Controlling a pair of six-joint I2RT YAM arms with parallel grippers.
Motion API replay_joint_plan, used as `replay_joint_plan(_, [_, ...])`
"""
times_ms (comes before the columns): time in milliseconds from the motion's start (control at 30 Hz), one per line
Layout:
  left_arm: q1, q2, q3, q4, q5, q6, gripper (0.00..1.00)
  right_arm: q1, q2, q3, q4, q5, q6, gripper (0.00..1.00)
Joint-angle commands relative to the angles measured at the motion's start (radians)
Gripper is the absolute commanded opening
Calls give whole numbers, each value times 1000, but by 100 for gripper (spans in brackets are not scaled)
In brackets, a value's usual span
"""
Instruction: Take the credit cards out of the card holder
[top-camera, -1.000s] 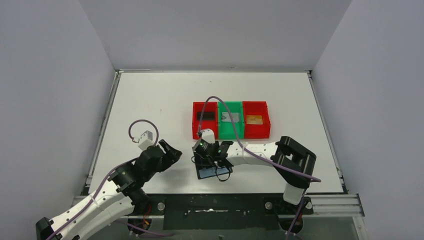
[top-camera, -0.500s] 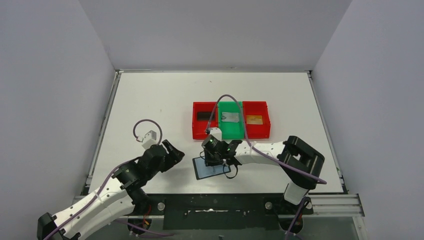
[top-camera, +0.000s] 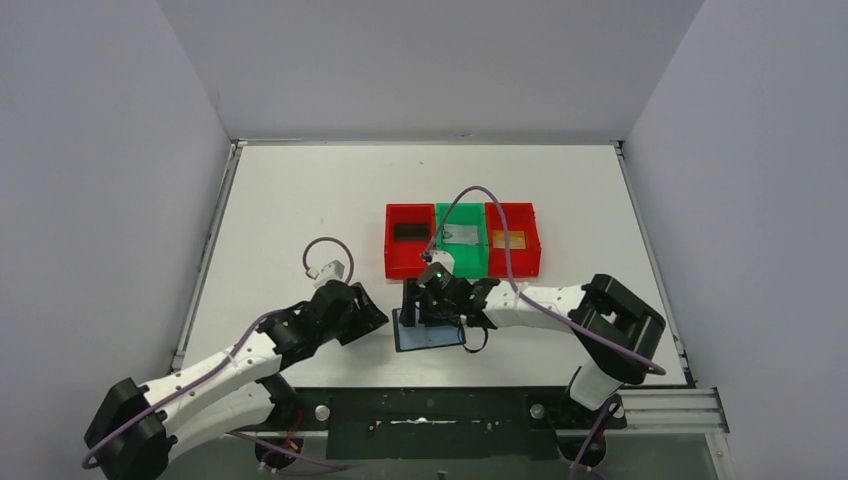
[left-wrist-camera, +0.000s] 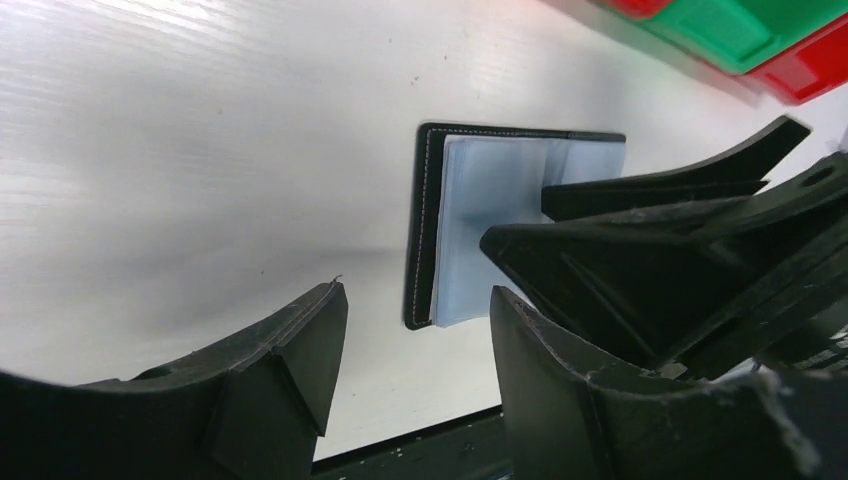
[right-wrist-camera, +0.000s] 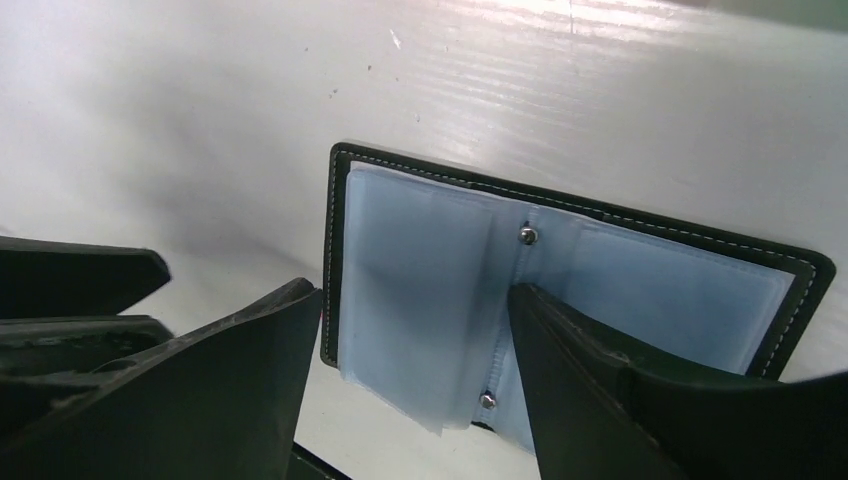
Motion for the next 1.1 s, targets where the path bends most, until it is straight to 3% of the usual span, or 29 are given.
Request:
replay_joint_plan(0, [9,-120,37,-62,-116,-58,54,64,40,102,-150,134,-39,73])
replay_joint_plan(267, [16,-324,7,-199,-220,-119,54,139,188,284,-363,270,-40,74])
replay_joint_plan(633, [16,-355,1,-228,-234,-127,54,180,291,383,-495,361,-37,69])
replay_joint_plan(867, [16,-364,0,-231,-234,-125,54,184,278,377,-464,350,-47,50])
replay_joint_plan(1067, [16,-377,-8,-231,-227,-128,54,155,224,310,-370,274,-49,42])
